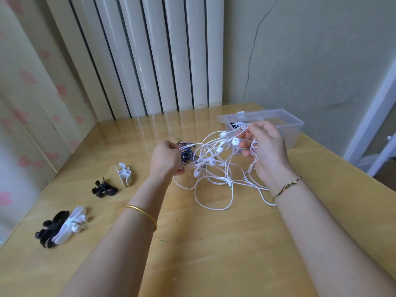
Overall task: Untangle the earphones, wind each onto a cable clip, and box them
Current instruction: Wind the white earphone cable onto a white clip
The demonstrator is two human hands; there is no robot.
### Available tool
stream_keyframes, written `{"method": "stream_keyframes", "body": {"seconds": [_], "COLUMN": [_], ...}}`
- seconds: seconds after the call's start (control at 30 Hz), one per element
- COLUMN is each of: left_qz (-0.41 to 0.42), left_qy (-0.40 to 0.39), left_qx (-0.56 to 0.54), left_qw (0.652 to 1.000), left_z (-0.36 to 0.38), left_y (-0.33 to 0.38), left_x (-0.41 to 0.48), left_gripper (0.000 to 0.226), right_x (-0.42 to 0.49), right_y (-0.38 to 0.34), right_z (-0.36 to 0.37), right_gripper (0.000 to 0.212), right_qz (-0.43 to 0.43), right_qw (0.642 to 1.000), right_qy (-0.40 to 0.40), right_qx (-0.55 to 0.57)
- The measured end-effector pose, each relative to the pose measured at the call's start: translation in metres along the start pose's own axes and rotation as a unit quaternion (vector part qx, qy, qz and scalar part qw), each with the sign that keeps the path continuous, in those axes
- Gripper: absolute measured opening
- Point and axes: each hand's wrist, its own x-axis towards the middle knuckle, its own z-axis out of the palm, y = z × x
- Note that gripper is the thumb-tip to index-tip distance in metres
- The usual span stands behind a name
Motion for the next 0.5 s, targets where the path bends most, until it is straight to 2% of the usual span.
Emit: {"method": "stream_keyframes", "body": {"seconds": [0.07, 0.13, 0.23, 0.3, 0.37, 0.43, 0.5], "left_qz": [0.005, 0.032, 0.116, 0.172, 0.203, 0.226, 0.226], "left_qy": [-0.036, -0.055, -0.062, -0.106, -0.128, -0.117, -0.120], "left_qx": [0.011, 0.022, 0.003, 0.005, 0.033, 0.062, 0.053], "left_qw": [0.999, 0.998, 0.991, 0.979, 0.970, 0.965, 0.965], "left_z": [0.001, 0.002, 0.002, 0.004, 0.006, 0.009, 0.010], "left_y": [0.004, 0.011, 0.021, 0.025, 0.025, 0.022, 0.019], "left_x": [-0.003, -0.009, -0.021, -0.028, -0.029, -0.026, -0.024], "left_gripper": [0.015, 0.020, 0.036, 0.038, 0.032, 0.024, 0.016], "right_x": [0.000, 0.000, -0.001, -0.001, -0.001, 0.000, 0.000], "right_y": [0.003, 0.005, 0.007, 0.009, 0.011, 0.012, 0.013], "right_z": [0.002, 0.004, 0.008, 0.009, 0.009, 0.008, 0.007], "right_gripper": [0.017, 0.016, 0.016, 0.016, 0.016, 0.016, 0.014], "right_qz": [-0.005, -0.013, -0.028, -0.036, -0.043, -0.050, -0.056], "right_qw": [0.998, 0.993, 0.989, 0.986, 0.983, 0.981, 0.979], "right_qy": [-0.035, -0.062, -0.090, -0.106, -0.120, -0.130, -0.137], "right_qx": [-0.058, -0.095, -0.117, -0.127, -0.133, -0.135, -0.139]}}
